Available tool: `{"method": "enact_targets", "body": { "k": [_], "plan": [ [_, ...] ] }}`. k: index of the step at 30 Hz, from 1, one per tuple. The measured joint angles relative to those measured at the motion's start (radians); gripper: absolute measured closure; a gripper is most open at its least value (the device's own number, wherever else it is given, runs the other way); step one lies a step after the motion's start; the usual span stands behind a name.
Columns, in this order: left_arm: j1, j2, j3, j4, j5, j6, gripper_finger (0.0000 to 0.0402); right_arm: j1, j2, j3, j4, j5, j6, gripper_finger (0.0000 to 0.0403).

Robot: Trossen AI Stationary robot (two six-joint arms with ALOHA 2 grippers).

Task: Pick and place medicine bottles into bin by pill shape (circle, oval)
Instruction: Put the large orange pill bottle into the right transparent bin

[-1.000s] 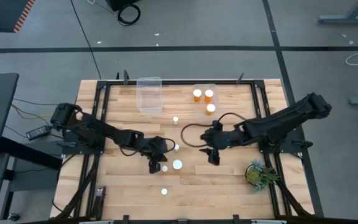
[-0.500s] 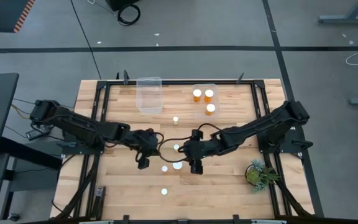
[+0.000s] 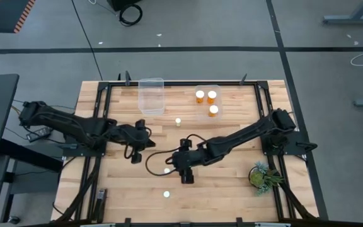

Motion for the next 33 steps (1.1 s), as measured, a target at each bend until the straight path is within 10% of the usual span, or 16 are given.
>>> {"method": "enact_targets", "body": {
  "k": [33],
  "plan": [
    [0.000, -0.027, 0.001, 0.038, -0.001, 0.040, 0.0367, -0.011, 0.129, 0.037, -0.029, -0.001, -0.098, 0.0146]
  ]
}}
